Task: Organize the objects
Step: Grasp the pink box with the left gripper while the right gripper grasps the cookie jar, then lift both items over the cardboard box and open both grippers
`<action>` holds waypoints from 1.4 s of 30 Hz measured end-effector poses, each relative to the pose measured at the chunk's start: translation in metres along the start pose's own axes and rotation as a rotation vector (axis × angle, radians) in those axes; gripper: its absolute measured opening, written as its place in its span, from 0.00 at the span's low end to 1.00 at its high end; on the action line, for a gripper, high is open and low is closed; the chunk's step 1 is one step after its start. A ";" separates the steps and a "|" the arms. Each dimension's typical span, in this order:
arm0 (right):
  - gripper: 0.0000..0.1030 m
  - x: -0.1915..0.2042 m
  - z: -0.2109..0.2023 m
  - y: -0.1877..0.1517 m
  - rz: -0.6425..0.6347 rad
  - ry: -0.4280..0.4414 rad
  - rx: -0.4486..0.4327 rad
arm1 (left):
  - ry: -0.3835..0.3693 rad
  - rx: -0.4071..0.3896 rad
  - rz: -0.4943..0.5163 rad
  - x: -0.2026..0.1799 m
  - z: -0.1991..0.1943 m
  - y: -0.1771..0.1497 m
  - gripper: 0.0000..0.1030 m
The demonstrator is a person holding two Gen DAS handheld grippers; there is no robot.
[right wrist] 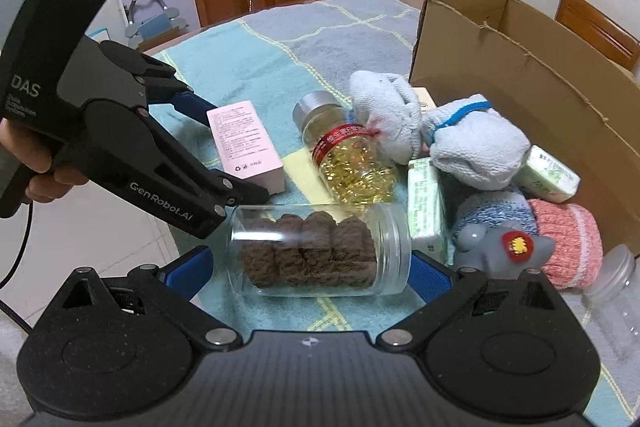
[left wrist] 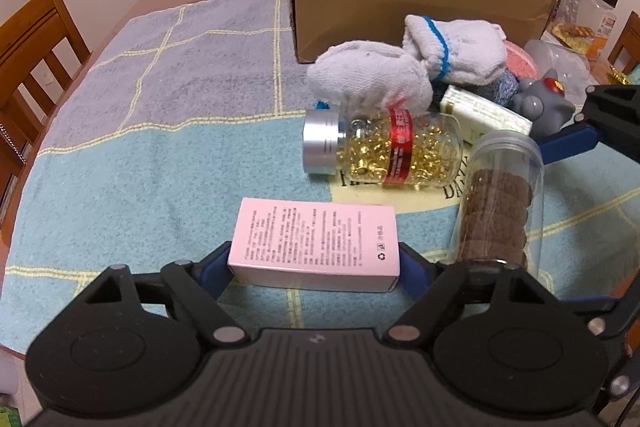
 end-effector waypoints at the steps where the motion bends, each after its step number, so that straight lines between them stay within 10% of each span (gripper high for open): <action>1: 1.00 0.000 0.003 0.000 0.002 -0.005 0.003 | 0.001 0.000 0.002 0.001 0.000 0.000 0.80; 42: 0.92 -0.001 -0.035 0.032 0.070 -0.054 0.043 | -0.059 -0.044 0.045 0.018 -0.044 0.047 0.79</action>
Point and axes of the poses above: each gripper's, at about its wrist camera, not at the fingertips, and z roughly the way its jaws point, x to its left, y to its top, the point moved 10 cm from there along z, roughly the way its jaws point, and after that the axes turned 11 degrees about z, right-handed, at the moved point
